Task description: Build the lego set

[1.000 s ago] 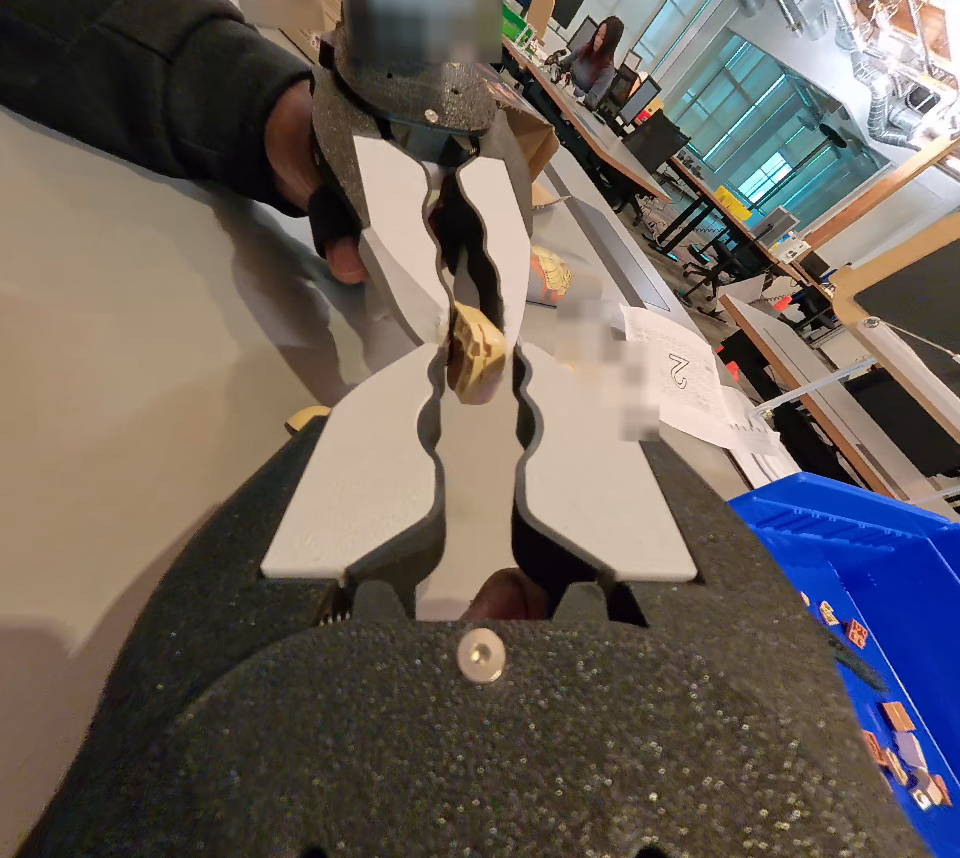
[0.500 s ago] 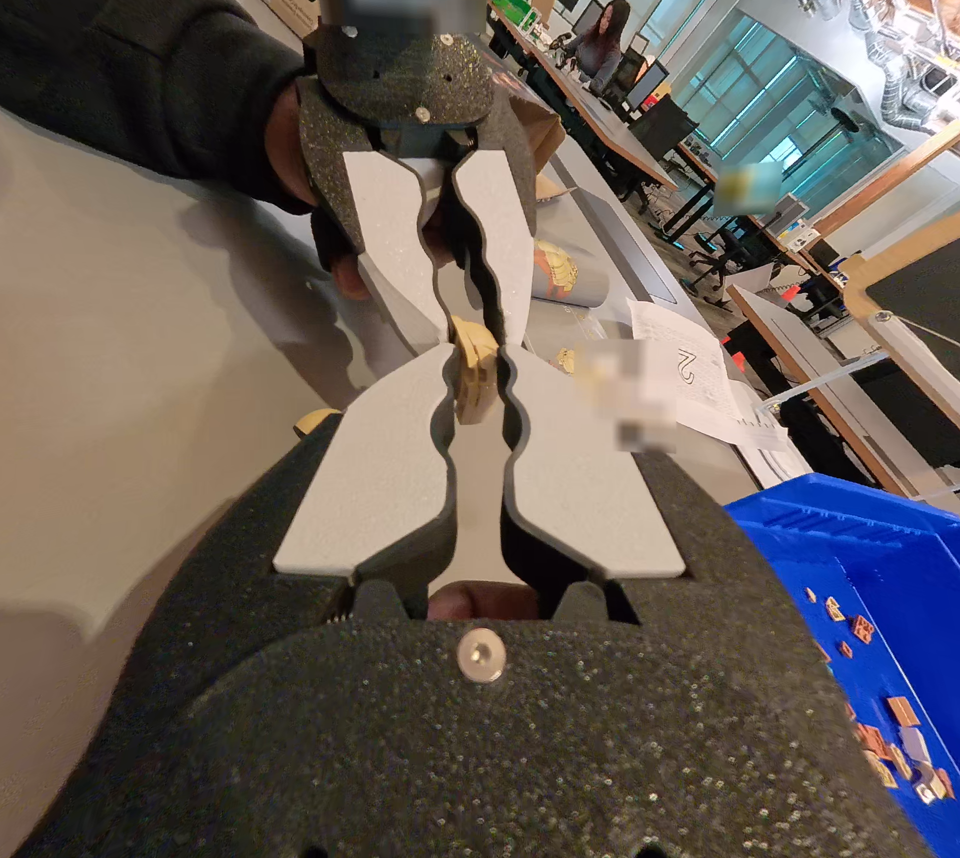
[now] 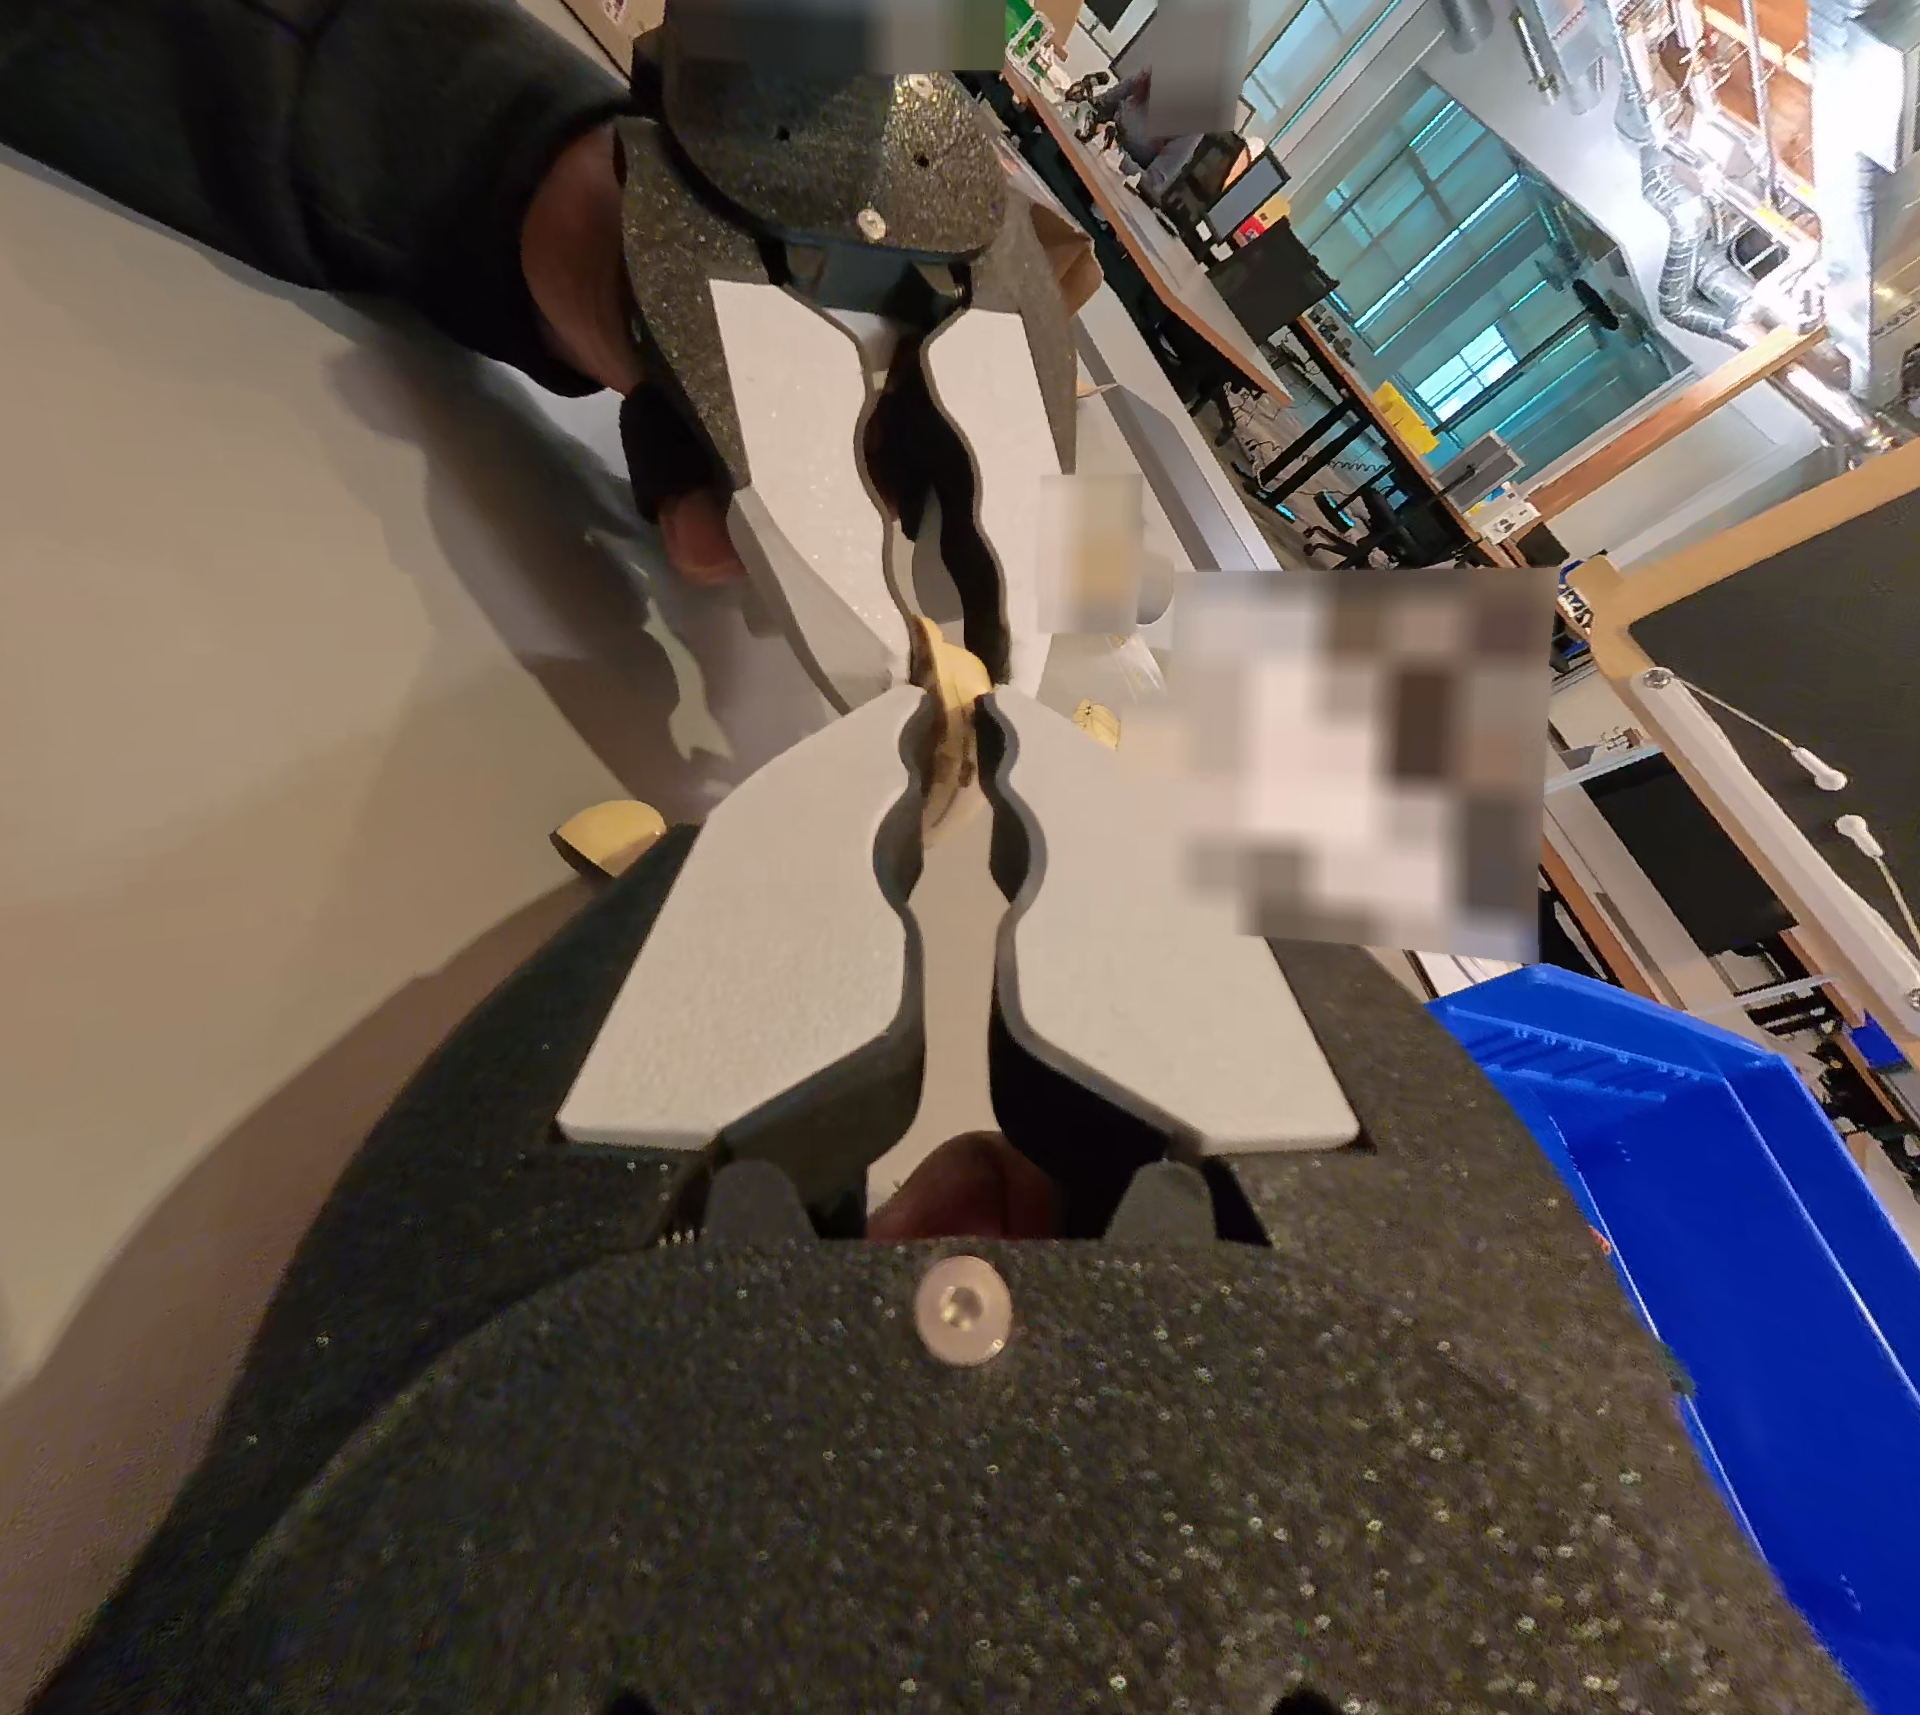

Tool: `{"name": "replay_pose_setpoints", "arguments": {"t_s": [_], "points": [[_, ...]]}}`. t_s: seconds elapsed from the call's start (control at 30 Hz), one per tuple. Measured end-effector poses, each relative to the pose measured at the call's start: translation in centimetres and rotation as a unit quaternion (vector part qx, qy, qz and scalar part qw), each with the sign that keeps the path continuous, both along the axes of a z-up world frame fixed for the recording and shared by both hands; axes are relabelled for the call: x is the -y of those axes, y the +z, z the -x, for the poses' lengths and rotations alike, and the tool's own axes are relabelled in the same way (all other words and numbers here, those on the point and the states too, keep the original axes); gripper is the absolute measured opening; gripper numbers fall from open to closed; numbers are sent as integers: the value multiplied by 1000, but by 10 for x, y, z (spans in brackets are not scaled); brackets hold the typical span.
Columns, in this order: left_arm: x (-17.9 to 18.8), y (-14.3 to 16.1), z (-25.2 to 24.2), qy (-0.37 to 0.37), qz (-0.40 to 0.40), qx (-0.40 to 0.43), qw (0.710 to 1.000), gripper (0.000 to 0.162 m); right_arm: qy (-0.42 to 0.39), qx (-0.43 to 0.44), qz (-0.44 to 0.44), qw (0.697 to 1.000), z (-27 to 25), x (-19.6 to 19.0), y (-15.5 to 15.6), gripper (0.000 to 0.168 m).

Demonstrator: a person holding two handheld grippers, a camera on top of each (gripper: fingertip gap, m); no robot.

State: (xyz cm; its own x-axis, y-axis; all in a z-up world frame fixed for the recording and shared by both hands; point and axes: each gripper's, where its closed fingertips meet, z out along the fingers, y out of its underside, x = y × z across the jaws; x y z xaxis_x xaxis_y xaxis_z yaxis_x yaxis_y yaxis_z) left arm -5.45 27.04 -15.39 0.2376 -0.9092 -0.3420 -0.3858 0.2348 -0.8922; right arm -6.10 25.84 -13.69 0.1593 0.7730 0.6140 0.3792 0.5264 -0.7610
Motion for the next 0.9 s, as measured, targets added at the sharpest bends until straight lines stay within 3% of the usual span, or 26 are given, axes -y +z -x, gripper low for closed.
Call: {"name": "replay_pose_setpoints", "arguments": {"t_s": [0.13, 0.33, 0.67, 0.9], "points": [[0, 5, 0, 1, -11, 8, 1000, 20, 1, -24, 19, 1000, -2, 0, 4, 10], [4, 15, 2, -9, -70, 17, 997, 20, 30, -52, 114, 992, -4, 3, 7, 29], [11, 18, -3, -23, -116, 16, 993, 20, 41, -50, 125, 990, -3, 7, 7, 18], [10, 14, -3, -19, -111, 10, 994, 19, 26, -25, 70, 997, -3, 6, 3, 17]]}}
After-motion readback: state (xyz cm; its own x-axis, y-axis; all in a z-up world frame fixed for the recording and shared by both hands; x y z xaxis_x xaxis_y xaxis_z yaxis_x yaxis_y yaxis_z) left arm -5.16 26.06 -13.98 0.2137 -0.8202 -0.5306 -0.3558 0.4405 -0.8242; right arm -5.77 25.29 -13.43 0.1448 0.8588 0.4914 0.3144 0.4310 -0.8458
